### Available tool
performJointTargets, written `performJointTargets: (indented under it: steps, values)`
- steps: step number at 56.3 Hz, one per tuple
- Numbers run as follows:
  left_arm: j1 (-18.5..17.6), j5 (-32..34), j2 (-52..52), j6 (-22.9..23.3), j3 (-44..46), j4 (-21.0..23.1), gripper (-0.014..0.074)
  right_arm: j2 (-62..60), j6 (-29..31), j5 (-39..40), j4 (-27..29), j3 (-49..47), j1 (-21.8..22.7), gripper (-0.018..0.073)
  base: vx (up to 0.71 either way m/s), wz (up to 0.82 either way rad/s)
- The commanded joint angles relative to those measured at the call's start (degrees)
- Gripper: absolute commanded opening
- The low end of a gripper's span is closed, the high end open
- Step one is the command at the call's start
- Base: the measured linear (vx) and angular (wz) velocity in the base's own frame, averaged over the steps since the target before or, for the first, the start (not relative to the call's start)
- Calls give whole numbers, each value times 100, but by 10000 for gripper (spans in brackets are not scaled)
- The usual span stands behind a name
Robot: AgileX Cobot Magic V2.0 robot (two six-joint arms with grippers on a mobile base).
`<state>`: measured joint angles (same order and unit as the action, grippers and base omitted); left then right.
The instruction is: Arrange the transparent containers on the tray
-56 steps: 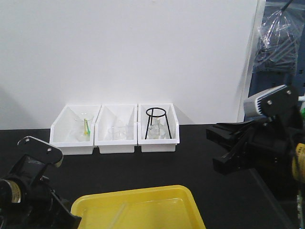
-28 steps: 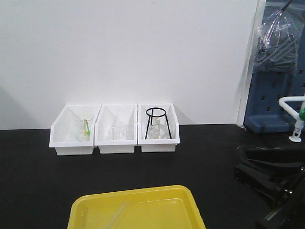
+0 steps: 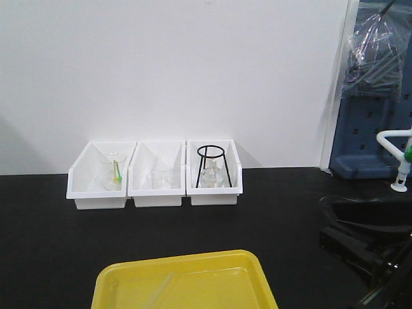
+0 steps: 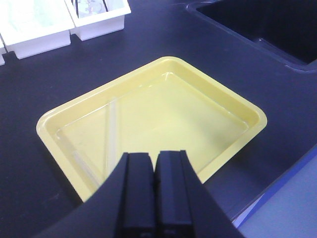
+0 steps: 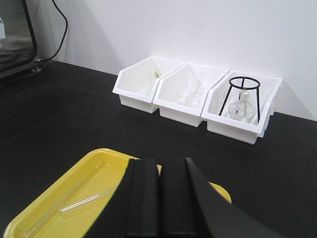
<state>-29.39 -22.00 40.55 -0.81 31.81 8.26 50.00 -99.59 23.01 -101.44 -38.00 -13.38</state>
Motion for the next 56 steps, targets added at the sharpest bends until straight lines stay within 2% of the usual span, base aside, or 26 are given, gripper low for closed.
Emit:
performJointTargets:
  steps: [1,11,16,27,32,38,43,49,56]
  values:
    - [-43,447,-17,-10,154,79,-8,-71,-5,-137,-132,-172,26,-13,0,0]
    - [-43,441,-34,-46,154,61,-8,-71,-5,-137,-132,-172,26,-12,0,0]
    - [98,477,-169,-136,154,-249,-8,-71,-5,-137,-132,-172,26,-11,0,0]
    - [1167,266,-1029,-142,149,-395,-8,-71,-5,-149,-132,-172,26,-11,0,0]
    - [1665,75,-1478,-315,42,-713,-8,-71,-5,-155,-132,-172,26,-11,0,0]
    - [2234,324,-2044,-404,-524,-989,-8,-71,-5,-155,-132,-172,26,-11,0,0]
    - [2560,993,-2512,-385,-1220,-1123,-8,-71,-5,-155,-132,-172,26,-11,0,0]
    - [2736,1652,-3117,-373,-2139,-1118,-8,-71,-5,-155,-132,-172,26,-11,0,0]
    - [2773,2024,-3918,-373,-3259,-1113,-8,-71,-5,-155,-132,-172,26,-11,0,0]
